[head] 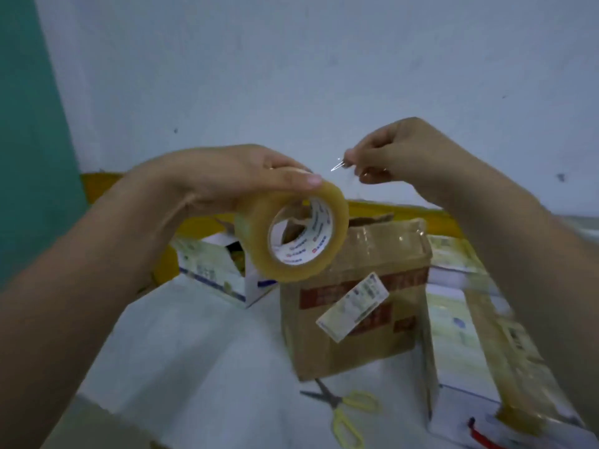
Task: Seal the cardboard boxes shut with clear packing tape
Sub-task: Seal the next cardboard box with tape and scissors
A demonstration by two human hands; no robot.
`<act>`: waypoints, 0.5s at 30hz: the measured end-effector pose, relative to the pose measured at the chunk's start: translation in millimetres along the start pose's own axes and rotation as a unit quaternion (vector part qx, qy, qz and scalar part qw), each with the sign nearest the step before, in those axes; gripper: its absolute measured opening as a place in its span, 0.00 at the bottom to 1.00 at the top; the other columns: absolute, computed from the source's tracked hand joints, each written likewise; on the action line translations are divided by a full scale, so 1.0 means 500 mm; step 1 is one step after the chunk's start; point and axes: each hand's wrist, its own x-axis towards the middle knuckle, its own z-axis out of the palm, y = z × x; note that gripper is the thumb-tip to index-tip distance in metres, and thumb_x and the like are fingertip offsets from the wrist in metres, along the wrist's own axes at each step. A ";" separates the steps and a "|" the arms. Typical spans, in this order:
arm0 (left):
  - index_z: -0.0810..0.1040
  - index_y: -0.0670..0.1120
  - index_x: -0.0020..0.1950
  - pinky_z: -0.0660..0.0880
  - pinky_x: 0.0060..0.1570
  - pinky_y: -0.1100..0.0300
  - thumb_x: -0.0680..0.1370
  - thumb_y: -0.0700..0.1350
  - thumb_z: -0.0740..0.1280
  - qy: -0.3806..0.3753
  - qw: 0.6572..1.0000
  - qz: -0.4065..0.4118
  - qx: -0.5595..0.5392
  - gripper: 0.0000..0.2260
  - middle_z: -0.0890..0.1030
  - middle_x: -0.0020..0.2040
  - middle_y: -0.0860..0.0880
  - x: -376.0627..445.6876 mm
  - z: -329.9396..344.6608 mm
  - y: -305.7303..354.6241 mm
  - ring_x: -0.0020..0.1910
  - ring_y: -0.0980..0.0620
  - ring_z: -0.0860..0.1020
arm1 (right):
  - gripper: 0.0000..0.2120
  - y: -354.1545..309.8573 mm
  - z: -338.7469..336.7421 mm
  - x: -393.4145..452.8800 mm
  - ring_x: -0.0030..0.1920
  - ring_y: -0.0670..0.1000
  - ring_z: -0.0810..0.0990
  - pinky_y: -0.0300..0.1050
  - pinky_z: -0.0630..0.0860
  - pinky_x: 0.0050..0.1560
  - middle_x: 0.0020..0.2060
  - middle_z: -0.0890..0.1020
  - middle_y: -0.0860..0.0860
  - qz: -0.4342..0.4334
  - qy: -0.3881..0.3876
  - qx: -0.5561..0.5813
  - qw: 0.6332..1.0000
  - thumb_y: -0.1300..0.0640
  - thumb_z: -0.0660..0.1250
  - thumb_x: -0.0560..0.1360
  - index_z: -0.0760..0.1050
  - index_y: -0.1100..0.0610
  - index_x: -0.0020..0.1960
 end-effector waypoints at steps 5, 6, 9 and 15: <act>0.80 0.53 0.56 0.75 0.42 0.61 0.71 0.56 0.76 0.109 0.979 0.036 0.169 0.17 0.83 0.48 0.55 0.114 0.003 0.068 0.46 0.55 0.82 | 0.07 0.031 -0.112 0.081 0.40 0.50 0.83 0.42 0.83 0.46 0.38 0.86 0.53 0.022 0.090 -0.045 0.995 0.59 0.73 0.76 0.84 0.63 0.45; 0.80 0.52 0.54 0.74 0.42 0.59 0.72 0.55 0.75 0.123 0.976 0.026 0.175 0.14 0.83 0.47 0.53 0.145 0.011 0.058 0.46 0.53 0.81 | 0.07 0.046 -0.121 0.092 0.40 0.50 0.83 0.42 0.84 0.46 0.37 0.86 0.53 0.031 0.100 -0.049 0.993 0.59 0.73 0.76 0.84 0.63 0.45; 0.77 0.50 0.55 0.72 0.37 0.59 0.72 0.54 0.75 0.163 0.968 0.016 0.190 0.16 0.79 0.48 0.52 0.216 0.055 0.011 0.44 0.55 0.78 | 0.08 0.098 -0.132 0.125 0.41 0.53 0.84 0.44 0.83 0.47 0.36 0.85 0.52 0.046 0.121 -0.089 0.988 0.58 0.72 0.76 0.85 0.61 0.42; 0.70 0.50 0.62 0.70 0.43 0.63 0.72 0.47 0.76 0.250 0.961 0.079 0.091 0.23 0.73 0.56 0.52 0.280 0.155 -0.115 0.52 0.54 0.75 | 0.07 0.117 -0.137 0.174 0.39 0.47 0.84 0.43 0.81 0.43 0.33 0.85 0.48 0.004 0.103 -0.206 0.973 0.53 0.73 0.75 0.85 0.55 0.40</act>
